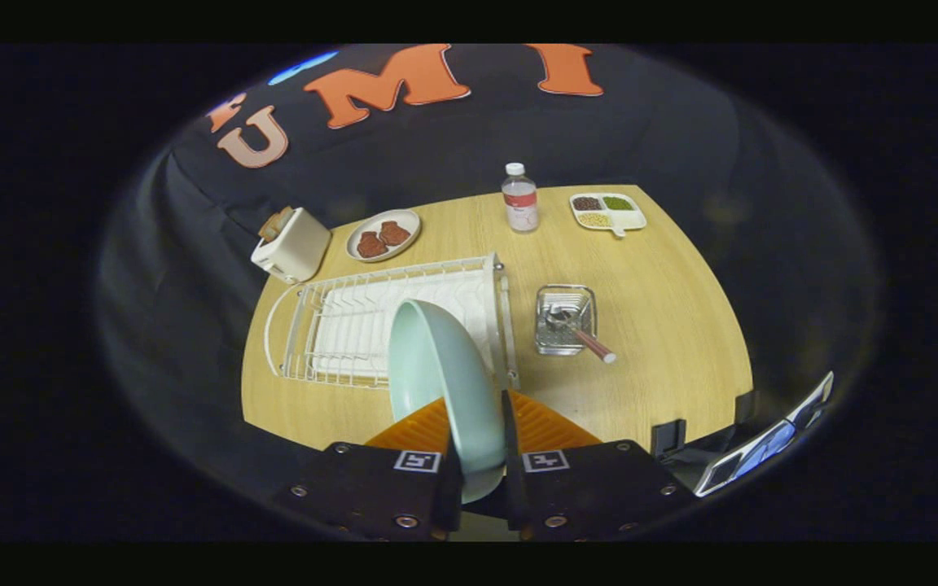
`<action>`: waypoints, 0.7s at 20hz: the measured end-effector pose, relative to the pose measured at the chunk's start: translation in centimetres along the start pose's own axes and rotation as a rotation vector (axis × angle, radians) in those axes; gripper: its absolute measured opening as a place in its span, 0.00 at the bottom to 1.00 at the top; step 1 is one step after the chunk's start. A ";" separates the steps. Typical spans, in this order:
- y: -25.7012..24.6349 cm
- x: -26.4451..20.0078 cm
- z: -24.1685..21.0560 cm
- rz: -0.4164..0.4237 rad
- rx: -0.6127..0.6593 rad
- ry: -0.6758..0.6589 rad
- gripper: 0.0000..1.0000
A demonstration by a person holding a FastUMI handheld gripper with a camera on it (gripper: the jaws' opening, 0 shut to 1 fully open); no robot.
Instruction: Take the plate from the dish rack, then take the spoon from the basket and place it into the plate.
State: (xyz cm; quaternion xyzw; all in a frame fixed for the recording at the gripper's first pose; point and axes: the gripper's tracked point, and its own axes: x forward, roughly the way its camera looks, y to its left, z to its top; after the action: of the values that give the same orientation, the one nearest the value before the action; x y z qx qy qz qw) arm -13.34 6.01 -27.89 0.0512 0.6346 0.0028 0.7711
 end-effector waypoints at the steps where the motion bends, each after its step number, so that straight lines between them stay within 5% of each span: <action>1: -0.3 0.2 -1.0 0.007 0.011 0.013 0.22; 14: -2.2 4.9 -9.1 0.123 0.065 0.119 0.22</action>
State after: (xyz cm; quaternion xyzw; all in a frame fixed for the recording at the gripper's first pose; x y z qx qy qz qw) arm -21.40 4.88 -34.63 0.1147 0.6746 0.0328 0.7285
